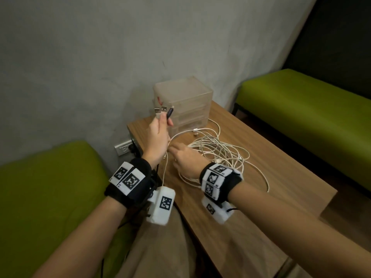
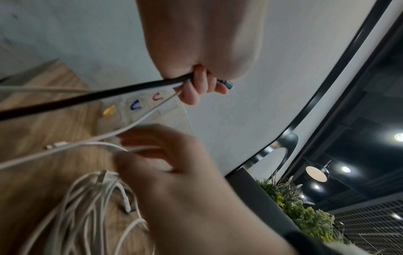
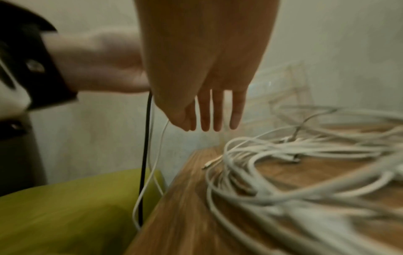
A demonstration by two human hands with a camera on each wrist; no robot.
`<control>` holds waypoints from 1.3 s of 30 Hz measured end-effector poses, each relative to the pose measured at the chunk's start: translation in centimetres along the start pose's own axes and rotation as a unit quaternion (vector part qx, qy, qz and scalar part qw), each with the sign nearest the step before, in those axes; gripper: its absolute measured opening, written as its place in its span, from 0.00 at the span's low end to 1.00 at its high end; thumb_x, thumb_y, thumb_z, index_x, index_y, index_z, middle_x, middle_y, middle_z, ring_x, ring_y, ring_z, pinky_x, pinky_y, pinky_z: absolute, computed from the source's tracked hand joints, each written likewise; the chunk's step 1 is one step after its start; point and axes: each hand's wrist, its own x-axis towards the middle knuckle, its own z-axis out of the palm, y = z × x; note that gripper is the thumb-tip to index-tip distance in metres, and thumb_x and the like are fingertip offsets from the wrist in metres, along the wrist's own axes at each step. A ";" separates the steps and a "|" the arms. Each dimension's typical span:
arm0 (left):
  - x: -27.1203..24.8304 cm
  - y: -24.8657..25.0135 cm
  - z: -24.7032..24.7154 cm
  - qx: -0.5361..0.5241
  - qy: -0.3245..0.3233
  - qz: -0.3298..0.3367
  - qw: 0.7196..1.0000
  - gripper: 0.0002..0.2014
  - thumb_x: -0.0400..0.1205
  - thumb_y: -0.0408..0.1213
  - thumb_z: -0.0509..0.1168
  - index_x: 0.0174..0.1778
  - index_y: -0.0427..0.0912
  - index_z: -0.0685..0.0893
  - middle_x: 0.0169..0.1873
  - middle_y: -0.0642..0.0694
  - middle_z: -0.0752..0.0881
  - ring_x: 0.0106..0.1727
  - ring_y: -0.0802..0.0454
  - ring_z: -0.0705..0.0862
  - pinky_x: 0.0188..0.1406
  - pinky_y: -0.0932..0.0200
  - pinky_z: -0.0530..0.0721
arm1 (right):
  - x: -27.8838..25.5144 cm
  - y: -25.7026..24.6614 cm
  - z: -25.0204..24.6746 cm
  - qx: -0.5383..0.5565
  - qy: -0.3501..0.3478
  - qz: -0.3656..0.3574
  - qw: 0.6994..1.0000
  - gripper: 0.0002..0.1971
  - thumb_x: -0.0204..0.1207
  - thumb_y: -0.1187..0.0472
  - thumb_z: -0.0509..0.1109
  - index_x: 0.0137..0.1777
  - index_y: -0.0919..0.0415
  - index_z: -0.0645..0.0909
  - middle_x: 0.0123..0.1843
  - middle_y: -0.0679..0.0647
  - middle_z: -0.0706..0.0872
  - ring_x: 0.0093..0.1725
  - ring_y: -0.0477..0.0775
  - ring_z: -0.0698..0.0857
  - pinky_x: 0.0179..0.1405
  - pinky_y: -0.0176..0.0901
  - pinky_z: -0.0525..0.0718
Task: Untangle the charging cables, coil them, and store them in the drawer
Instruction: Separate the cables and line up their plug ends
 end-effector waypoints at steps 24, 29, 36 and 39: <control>-1.2 -1.0 -1.6 0.016 0.023 -0.049 0.998 0.14 0.86 0.47 0.47 0.59 0.48 0.74 0.54 0.51 0.80 0.58 0.56 0.79 0.63 0.50 0.76 | 3.6 0.6 0.0 0.149 0.335 0.017 0.930 0.11 0.75 0.70 0.68 0.56 0.65 0.79 0.45 0.58 0.85 0.43 0.55 0.85 0.44 0.46 0.84; -1.6 0.1 -0.4 -0.061 0.058 -0.047 0.995 0.14 0.85 0.42 0.55 0.64 0.40 0.71 0.51 0.56 0.80 0.58 0.56 0.80 0.65 0.52 0.77 | 2.5 -1.3 -2.8 0.256 0.399 0.006 0.881 0.16 0.73 0.71 0.72 0.57 0.69 0.71 0.42 0.53 0.85 0.42 0.48 0.86 0.43 0.34 0.85; -1.7 1.1 0.8 -0.120 0.062 -0.035 0.990 0.12 0.85 0.37 0.54 0.43 0.44 0.83 0.42 0.47 0.86 0.46 0.55 0.86 0.51 0.59 0.83 | 2.3 -1.8 -3.6 0.274 0.439 -0.006 0.856 0.19 0.71 0.70 0.74 0.47 0.57 0.64 0.39 0.53 0.80 0.39 0.48 0.85 0.37 0.33 0.84; -1.7 1.0 1.1 -0.081 0.109 -0.005 0.991 0.15 0.86 0.37 0.52 0.38 0.46 0.81 0.35 0.51 0.84 0.36 0.66 0.84 0.40 0.71 0.79 | 1.9 -2.2 -3.4 0.259 0.430 -0.022 0.865 0.16 0.71 0.69 0.74 0.45 0.60 0.66 0.37 0.53 0.79 0.38 0.46 0.84 0.36 0.31 0.82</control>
